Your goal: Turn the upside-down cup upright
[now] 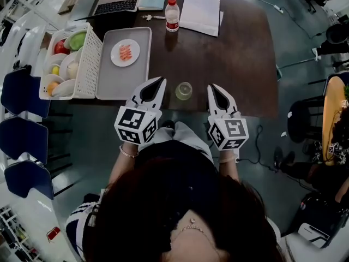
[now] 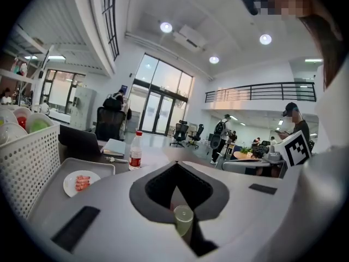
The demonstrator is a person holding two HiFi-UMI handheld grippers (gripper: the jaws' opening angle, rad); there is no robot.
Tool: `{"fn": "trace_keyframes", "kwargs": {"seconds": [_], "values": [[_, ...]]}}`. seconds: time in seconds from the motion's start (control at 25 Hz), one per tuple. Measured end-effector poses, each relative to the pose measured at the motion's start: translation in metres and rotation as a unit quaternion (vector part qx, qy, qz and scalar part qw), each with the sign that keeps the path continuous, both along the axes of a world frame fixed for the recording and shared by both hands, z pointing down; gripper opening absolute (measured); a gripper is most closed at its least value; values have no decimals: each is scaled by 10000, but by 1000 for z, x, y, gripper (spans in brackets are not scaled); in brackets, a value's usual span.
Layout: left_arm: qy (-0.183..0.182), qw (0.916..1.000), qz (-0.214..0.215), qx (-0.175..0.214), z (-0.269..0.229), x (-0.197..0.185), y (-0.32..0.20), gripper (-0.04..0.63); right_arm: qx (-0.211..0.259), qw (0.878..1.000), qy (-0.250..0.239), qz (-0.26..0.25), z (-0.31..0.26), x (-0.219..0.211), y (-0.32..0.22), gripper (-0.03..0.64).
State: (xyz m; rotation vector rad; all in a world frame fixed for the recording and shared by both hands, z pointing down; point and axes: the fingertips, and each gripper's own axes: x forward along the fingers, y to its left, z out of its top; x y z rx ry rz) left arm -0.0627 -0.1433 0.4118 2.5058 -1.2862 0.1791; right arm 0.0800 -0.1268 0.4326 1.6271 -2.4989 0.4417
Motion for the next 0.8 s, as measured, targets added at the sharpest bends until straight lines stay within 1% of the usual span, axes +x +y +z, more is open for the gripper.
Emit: {"fn": "trace_keyframes", "kwargs": {"seconds": [0.24,0.52,0.64,0.8], "values": [[-6,9999,-132,80,-2,-8,1,3,-67,9996,275,-97,1,-6,-2,17],[237,9991,-207,295,-12,-11,2,3,-18,9988,489,-90,2,-8,-3,17],[191,9991,-185,340,-11,-9,1,3,-41,9987,512,-62,2,-6,-4,17],[18,9987,-228,465,-9,-8,0,3,-58,9986,529,-53,2,-5,-5,17]]}}
